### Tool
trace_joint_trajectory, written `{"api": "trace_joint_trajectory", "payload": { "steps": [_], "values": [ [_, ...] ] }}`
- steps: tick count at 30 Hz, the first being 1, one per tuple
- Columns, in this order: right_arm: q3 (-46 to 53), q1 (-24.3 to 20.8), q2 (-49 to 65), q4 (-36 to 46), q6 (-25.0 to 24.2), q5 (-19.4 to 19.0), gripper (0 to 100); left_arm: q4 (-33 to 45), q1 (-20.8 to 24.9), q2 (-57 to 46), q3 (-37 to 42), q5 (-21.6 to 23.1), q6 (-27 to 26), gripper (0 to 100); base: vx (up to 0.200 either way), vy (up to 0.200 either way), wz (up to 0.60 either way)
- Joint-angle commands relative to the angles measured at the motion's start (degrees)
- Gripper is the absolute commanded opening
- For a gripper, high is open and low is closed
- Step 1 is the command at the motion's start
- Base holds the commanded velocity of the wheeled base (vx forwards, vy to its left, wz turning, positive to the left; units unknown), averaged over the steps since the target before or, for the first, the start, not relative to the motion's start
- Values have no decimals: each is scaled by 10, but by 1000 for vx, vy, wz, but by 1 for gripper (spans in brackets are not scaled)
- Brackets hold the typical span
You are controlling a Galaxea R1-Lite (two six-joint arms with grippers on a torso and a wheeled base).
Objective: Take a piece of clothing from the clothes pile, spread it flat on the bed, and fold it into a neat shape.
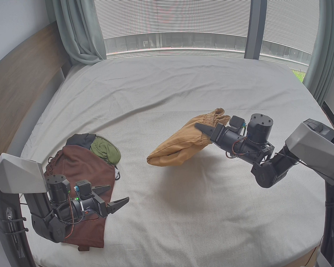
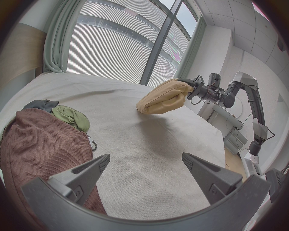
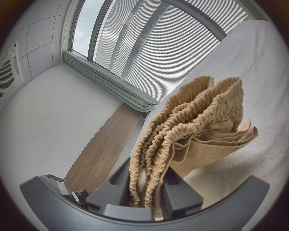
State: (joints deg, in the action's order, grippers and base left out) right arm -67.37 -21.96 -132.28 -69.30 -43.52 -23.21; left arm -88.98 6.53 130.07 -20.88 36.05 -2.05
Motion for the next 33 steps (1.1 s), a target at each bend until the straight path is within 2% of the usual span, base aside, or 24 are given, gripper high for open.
{"api": "trace_joint_trajectory", "payload": {
  "steps": [1,10,18,23,33],
  "values": [
    [-39,1,-12,21,-1,0,0,-1,1,3,0,0,0,100,0,0,0],
    [-170,6,-38,112,-1,-1,0,-1,0,4,0,1,0,100,0,0,0],
    [-238,15,-115,138,2,-4,0,-1,0,4,1,10,-1,100,0,0,0],
    [-224,19,-170,137,3,-5,0,-1,0,4,1,11,-1,100,0,0,0],
    [-80,33,-157,103,20,1,0,-1,0,10,1,11,-1,100,0,0,0]
  ]
}}
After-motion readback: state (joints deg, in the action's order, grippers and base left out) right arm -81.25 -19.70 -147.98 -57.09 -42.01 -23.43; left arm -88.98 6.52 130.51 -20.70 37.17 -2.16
